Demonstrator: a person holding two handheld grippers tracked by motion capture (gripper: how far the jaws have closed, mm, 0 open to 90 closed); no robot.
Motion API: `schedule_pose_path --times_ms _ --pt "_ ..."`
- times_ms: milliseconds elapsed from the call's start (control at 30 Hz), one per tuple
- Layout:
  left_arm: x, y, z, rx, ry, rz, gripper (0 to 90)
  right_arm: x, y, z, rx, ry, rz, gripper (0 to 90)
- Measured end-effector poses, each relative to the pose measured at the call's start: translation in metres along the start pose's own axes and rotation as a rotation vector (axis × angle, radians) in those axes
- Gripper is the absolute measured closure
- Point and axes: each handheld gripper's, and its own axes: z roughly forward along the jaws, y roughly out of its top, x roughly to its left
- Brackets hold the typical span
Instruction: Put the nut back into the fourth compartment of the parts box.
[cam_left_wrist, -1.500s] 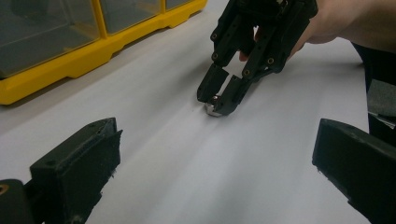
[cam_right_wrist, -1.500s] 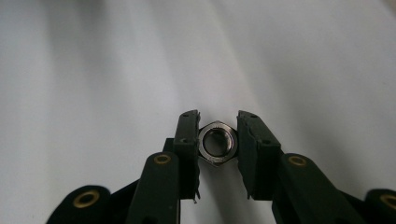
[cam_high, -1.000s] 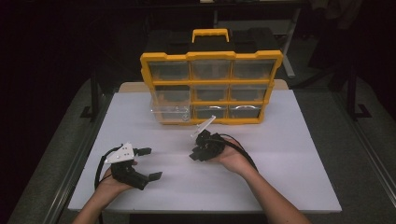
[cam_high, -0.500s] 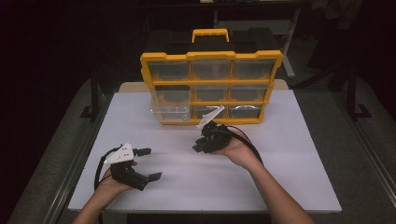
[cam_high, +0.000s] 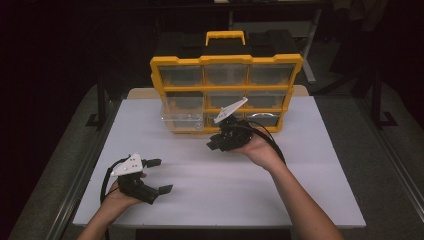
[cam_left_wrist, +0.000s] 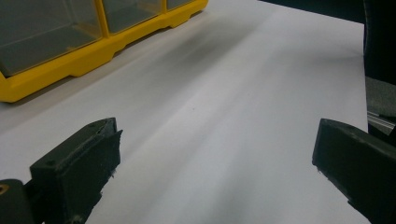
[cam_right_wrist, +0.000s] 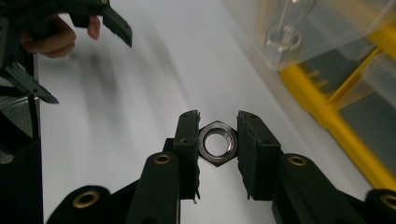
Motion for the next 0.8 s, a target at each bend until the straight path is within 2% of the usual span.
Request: schedule_pose_path --times_ms 233,267,333,433,467,533,567,633,667,800 --pt "0.000 0.000 -0.001 -0.002 0.001 -0.001 1.1 -0.005 0.016 -0.015 -0.024 -0.008 -0.005 69.0" --pt "0.000 0.000 0.000 -0.003 0.001 0.006 1.1 -0.008 0.019 -0.018 -0.030 -0.017 -0.039 69.0" --pt "0.000 0.001 0.000 -0.003 0.001 0.005 1.1 -0.008 0.023 -0.022 -0.046 -0.015 -0.021 69.0" --pt "-0.001 0.001 0.000 -0.002 -0.001 0.003 1.1 -0.009 0.030 -0.028 -0.051 -0.021 -0.026 69.0" --pt "-0.001 0.001 0.000 -0.003 -0.001 0.003 1.1 -0.008 0.032 -0.030 -0.054 -0.023 -0.009 69.0" --pt "-0.001 0.001 0.000 -0.004 -0.001 0.002 1.1 -0.010 0.037 -0.034 -0.069 -0.026 -0.030 69.0" --pt "-0.001 0.001 0.000 -0.003 -0.001 0.002 1.1 -0.009 0.040 -0.037 -0.068 -0.024 -0.005 69.0" --pt "-0.002 0.001 0.001 -0.011 -0.002 -0.007 1.1 -0.011 0.045 -0.040 -0.084 -0.032 -0.023 69.0" --pt "-0.002 0.001 0.000 -0.006 -0.001 -0.002 1.1 -0.011 0.048 -0.042 -0.084 -0.028 -0.004 69.0" --pt "-0.002 0.001 0.000 -0.005 0.000 0.000 1.1 -0.013 0.060 -0.046 -0.099 -0.036 -0.001 69.0"
